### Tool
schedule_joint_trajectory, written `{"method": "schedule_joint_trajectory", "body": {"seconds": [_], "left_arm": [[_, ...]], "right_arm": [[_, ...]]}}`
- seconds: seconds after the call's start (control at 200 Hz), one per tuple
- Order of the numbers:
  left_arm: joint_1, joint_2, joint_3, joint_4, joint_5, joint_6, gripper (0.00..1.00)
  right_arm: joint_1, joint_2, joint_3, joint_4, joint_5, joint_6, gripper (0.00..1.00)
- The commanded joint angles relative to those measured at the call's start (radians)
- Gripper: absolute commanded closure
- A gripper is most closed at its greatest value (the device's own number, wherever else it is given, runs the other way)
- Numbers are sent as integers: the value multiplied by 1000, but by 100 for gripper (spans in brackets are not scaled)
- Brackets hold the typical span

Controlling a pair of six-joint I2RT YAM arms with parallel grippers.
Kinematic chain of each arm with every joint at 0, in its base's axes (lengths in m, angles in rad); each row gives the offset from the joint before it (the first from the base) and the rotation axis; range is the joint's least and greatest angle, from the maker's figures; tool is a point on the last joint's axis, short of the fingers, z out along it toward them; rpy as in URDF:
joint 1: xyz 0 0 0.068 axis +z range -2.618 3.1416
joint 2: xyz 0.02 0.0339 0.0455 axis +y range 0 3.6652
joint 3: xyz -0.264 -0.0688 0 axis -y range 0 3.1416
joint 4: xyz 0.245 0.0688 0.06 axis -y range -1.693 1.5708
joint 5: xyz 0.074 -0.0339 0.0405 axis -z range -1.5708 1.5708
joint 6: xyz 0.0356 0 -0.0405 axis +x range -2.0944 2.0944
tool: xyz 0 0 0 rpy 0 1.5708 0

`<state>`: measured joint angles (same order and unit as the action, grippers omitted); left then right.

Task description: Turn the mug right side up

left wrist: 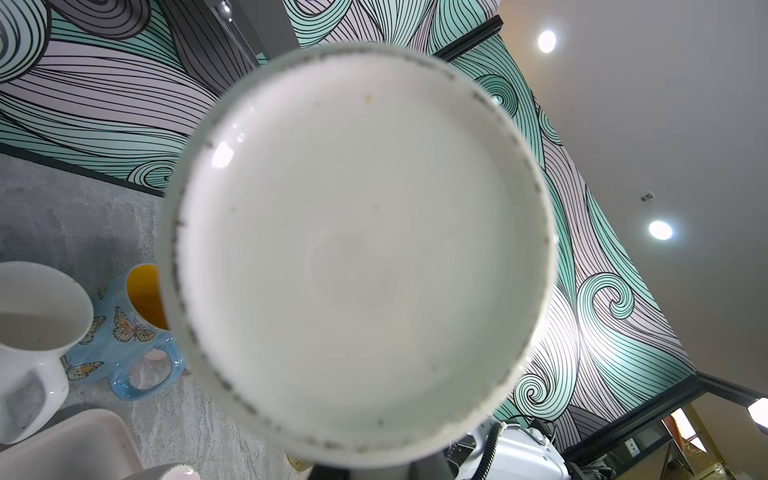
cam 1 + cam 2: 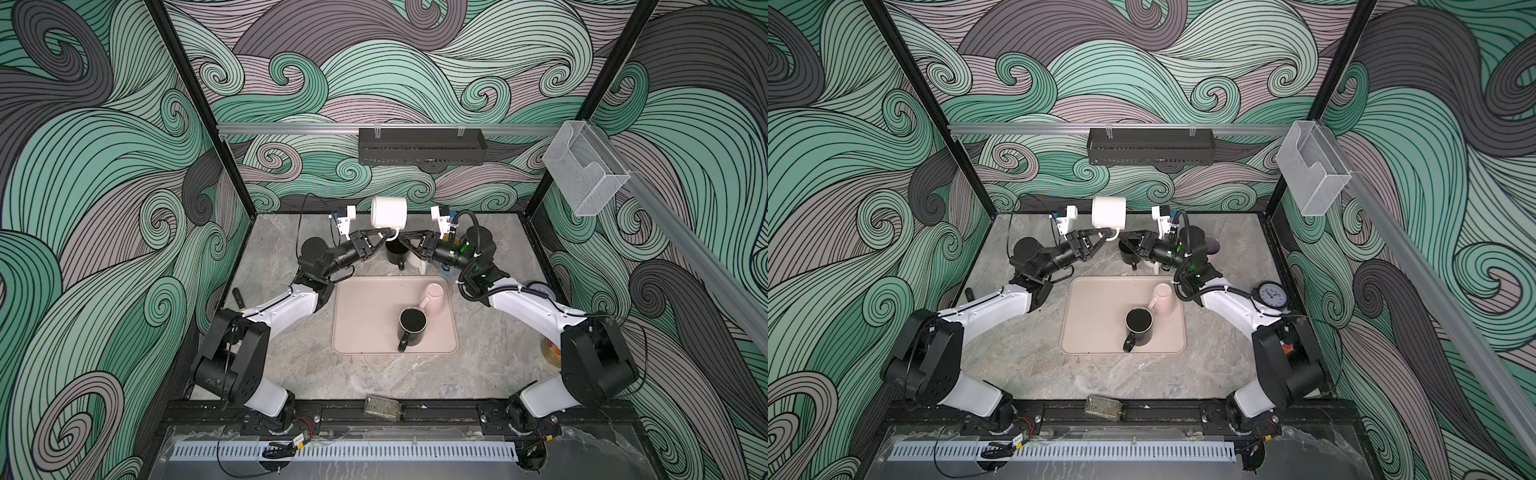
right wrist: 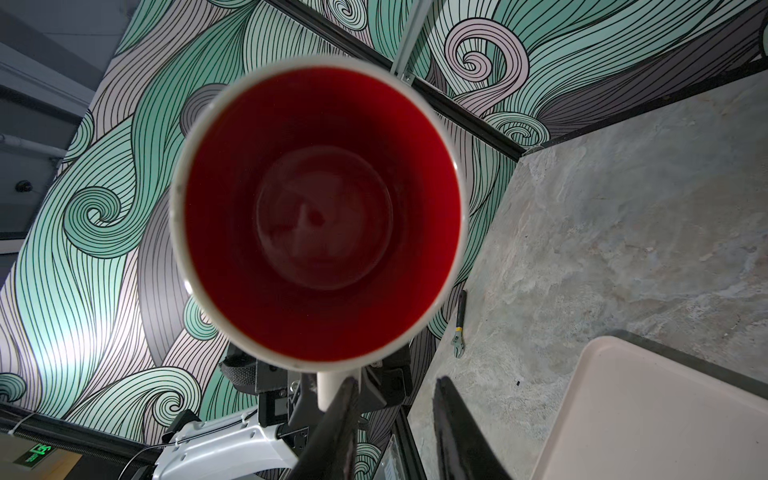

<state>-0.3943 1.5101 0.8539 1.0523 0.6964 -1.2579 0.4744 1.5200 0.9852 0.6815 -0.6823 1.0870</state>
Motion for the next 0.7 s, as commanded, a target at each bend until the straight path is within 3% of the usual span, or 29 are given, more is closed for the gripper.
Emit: {"method": "schedule_joint_trajectory", "body": {"seconds": [0.0,0.465,0.695], "left_arm": [[-8,-1,15,124,11,3,100],[-28,13,22,104,21,18,100],[-42,23,22,107,24,17,100]], "right_arm": [[-3,-8,15,54,-18,27,68],[-3,36,24,149,-32,88,68],[-3,80,42,220,-32,150,74]]}}
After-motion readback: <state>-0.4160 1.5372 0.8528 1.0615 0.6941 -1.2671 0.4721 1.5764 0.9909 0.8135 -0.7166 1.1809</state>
